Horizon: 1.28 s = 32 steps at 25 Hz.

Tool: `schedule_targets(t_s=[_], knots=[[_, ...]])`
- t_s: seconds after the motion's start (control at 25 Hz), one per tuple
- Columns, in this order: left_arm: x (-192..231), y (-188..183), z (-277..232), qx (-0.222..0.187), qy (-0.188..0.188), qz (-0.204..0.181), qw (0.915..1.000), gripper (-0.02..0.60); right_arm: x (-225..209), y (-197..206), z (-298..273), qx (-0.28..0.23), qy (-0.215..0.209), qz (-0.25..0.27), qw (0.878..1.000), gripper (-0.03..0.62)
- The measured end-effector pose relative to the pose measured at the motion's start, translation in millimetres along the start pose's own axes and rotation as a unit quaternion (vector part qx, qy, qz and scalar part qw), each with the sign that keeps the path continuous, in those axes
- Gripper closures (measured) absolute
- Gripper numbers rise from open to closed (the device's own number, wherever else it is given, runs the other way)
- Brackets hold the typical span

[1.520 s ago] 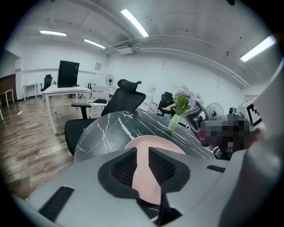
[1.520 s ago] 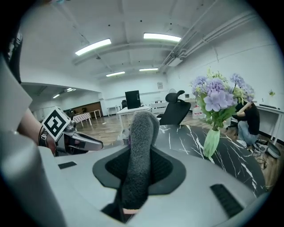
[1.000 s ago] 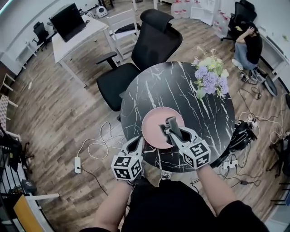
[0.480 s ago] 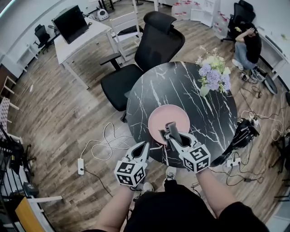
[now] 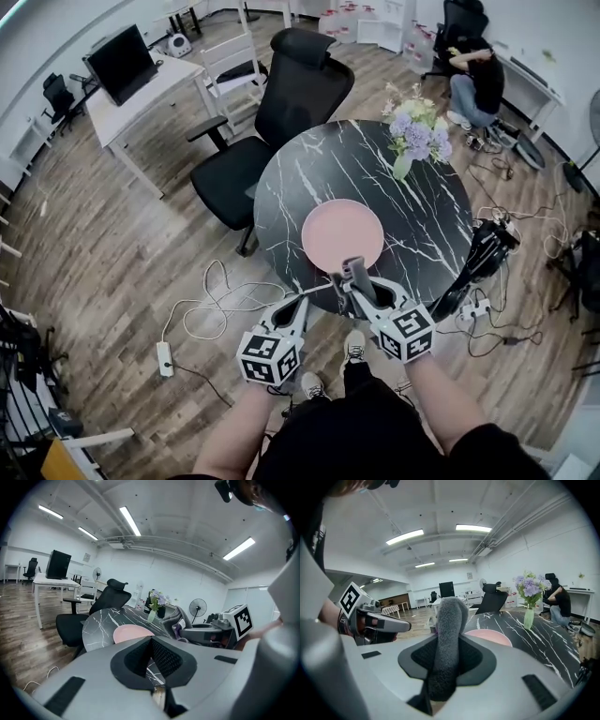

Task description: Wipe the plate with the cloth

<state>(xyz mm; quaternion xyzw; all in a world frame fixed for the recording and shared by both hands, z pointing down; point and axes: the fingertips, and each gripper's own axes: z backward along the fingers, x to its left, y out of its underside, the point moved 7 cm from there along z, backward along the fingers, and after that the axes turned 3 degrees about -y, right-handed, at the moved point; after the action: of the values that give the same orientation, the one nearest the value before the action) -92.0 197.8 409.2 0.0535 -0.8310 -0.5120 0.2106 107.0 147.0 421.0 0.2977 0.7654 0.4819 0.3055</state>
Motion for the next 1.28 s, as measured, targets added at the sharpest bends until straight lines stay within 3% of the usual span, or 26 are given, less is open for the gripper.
schedule_targets(t_s=[0.4,0.68,0.92,1.28], knots=[[-17,38,43,0.011,0.055,-0.008,0.9984,0.563,54,33,54,-0.002,0.062,-0.012,0.998,0.485],[-37,50,59,0.009,0.071,-0.006,0.9974,0.563,70,41,85,0.004,0.075,-0.005,0.997,0.485],[-56,48,61,-0.004,0.058,-0.005,0.9983,0.563,64,37,98,-0.001,0.059,0.008,0.998,0.486],[-109,59,61,-0.018,0.008,0.008,0.9998,0.563,39,41,136,-0.011,0.012,0.017,1.000,0.487]])
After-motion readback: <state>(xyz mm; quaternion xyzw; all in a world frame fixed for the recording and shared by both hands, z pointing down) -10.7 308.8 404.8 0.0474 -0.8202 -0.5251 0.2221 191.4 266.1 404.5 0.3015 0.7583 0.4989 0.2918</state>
